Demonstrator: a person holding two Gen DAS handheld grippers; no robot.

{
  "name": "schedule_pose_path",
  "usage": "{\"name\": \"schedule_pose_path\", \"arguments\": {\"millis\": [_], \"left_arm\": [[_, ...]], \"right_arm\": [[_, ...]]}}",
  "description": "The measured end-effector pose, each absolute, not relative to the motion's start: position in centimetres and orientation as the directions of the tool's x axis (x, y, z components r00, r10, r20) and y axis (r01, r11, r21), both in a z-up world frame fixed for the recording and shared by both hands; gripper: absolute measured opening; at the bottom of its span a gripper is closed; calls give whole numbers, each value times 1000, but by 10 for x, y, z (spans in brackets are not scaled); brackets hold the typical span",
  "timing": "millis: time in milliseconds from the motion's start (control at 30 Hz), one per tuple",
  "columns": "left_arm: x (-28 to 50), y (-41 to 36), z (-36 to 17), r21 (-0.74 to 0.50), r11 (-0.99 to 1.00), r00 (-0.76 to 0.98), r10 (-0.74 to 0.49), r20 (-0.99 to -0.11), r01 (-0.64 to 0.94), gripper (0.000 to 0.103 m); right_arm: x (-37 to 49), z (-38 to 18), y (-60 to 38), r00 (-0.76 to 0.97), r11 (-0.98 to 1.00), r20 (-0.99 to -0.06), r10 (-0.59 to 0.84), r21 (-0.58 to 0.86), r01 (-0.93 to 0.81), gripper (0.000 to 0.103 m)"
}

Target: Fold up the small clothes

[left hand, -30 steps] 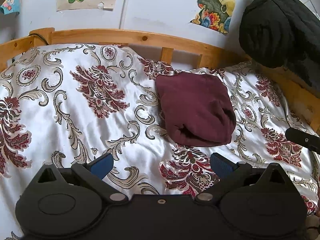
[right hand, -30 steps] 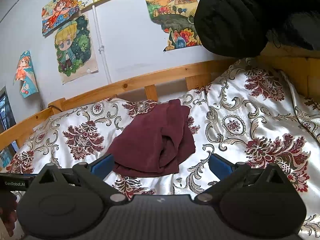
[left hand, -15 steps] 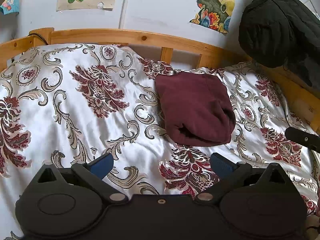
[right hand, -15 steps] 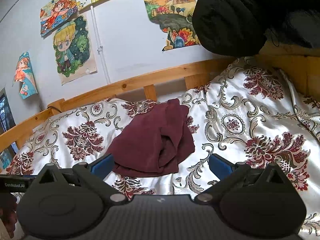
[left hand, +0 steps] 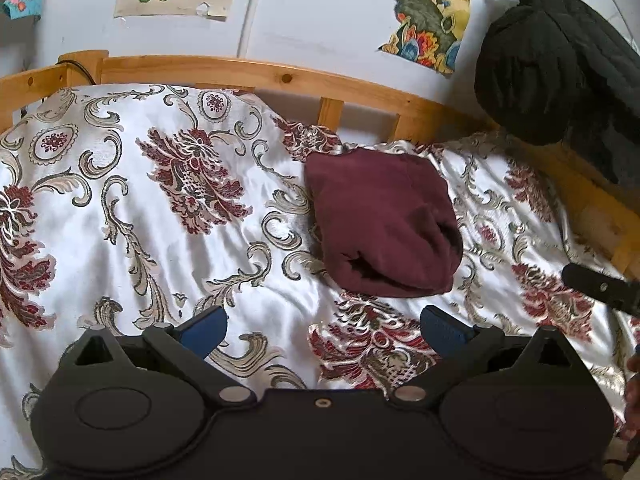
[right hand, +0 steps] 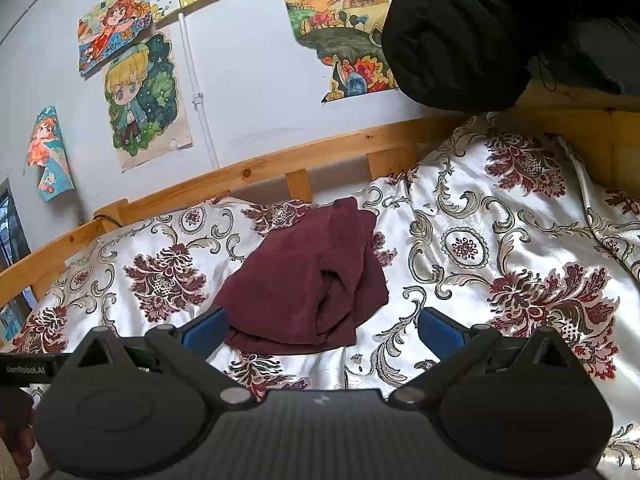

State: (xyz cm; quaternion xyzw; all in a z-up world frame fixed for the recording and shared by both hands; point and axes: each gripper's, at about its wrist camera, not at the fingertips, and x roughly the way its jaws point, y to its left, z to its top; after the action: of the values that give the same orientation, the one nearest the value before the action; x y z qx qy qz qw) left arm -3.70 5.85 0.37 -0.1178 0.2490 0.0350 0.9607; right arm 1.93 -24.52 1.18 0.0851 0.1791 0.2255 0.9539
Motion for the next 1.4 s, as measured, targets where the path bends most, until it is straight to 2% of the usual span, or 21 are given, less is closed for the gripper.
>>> {"name": "schedule_pose_path", "arguments": {"millis": [67,200,267,467,867,1400], "left_arm": [[-36,55,7,-177,970,868,57,-493,-164,102],[-33,41,11,15,966,842,232,-488,-257,102],[-33,37,10,63,960,836,270,-478,-274,102],[-37,44,13,25,961,841,253,-478,-275,102],[-39,38,12,62,962,854,265,-448,-266,102],[-37,35,10,74,961,842,269,-468,-266,102]], "right_arm": [[19,12,-245,835,884,-303,460,244,-398,103],[19,12,-245,834,884,-303,460,244,-399,103],[19,12,-245,835,884,-303,460,244,-399,103],[19,12,-246,834,884,-304,460,245,-399,103],[19,12,-246,834,884,-304,460,246,-398,103],[18,11,-244,836,886,-306,456,246,-394,103]]}}
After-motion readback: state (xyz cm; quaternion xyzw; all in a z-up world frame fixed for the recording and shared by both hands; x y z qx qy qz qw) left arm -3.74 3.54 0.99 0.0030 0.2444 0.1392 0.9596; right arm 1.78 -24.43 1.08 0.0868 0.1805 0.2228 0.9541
